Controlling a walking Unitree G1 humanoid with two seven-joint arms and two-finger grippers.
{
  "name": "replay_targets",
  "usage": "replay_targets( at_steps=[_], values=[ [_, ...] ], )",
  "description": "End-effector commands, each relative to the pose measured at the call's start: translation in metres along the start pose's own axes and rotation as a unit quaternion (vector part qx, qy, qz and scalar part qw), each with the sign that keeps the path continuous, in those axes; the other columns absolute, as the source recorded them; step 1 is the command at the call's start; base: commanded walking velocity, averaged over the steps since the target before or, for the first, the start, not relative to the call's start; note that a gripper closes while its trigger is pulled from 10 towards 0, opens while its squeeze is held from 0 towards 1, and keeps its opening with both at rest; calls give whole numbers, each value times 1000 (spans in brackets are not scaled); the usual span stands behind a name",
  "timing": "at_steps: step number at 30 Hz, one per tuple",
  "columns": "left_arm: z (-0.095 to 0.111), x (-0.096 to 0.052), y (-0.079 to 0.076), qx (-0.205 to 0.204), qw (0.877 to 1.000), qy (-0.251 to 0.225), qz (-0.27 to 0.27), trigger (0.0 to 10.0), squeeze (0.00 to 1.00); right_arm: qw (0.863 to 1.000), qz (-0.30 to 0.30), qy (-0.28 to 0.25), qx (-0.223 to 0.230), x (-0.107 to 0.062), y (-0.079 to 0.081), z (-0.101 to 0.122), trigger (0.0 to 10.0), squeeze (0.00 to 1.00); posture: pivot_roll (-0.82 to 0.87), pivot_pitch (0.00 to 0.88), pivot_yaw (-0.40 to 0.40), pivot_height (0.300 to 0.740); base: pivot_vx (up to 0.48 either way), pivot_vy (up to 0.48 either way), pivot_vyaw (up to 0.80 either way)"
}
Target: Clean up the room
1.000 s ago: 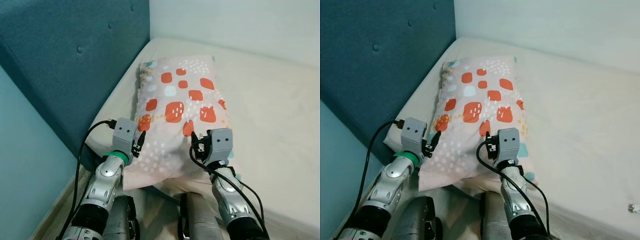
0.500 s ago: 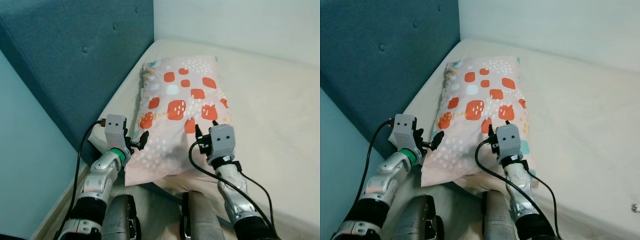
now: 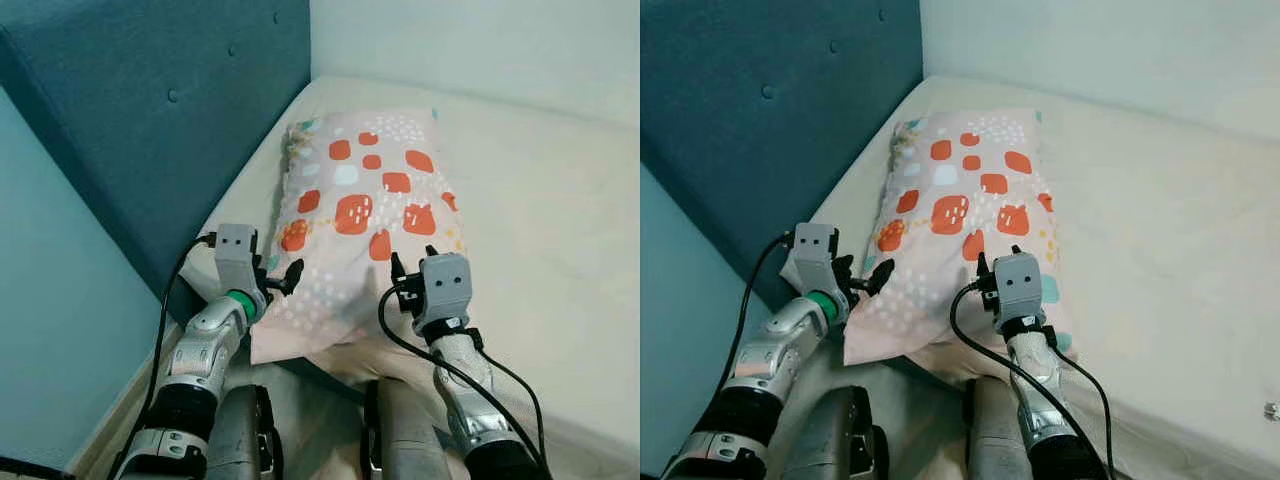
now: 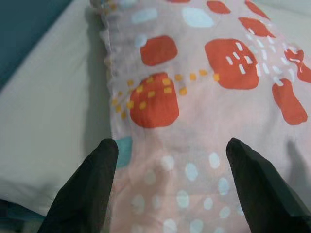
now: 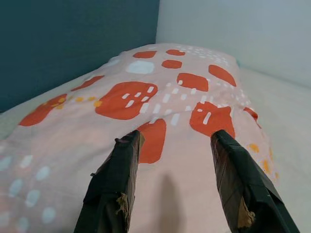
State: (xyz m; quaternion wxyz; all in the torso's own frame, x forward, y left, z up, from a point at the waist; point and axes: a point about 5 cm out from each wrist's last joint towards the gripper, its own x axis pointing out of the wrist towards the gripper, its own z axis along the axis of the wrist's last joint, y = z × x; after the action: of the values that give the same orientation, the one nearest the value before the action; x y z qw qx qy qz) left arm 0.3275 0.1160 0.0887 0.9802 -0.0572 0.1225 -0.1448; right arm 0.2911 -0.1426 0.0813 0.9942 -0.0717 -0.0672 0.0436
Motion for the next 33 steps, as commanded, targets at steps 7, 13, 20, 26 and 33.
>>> replay_targets(
  at_steps=[7, 13, 20, 26, 33],
  values=[
    [10, -1, -3, 32, 999, -27, 6, 10000, 0, 1000, 5, 10, 22, -2, 5, -3, 10000, 0, -63, 65, 70, 625, 0, 0, 0],
    [11, -1, -4, 51, 998, -30, 6, 10000, 0, 999, 8, 8, 40, -2, 7, -2, 10000, 0, -64, 62, 72, 625, 0, 0, 0],
    [9, -1, -5, 53, 998, -29, 10, 10000, 0, 999, 10, 10, 40, -2, 8, -2, 10000, 0, -64, 61, 71, 625, 0, 0, 0],
    [7, -1, -5, 55, 998, -26, 15, 10000, 0, 999, 11, 13, 40, -2, 7, -3, 10000, 0, -65, 60, 68, 625, 0, 0, 0],
    [6, 0, -2, 29, 999, -30, 25, 10000, 0, 1000, 14, -3, 11, -1, 6, 1, 10000, 0, -70, 62, 61, 625, 0, 0, 0]
  ],
)
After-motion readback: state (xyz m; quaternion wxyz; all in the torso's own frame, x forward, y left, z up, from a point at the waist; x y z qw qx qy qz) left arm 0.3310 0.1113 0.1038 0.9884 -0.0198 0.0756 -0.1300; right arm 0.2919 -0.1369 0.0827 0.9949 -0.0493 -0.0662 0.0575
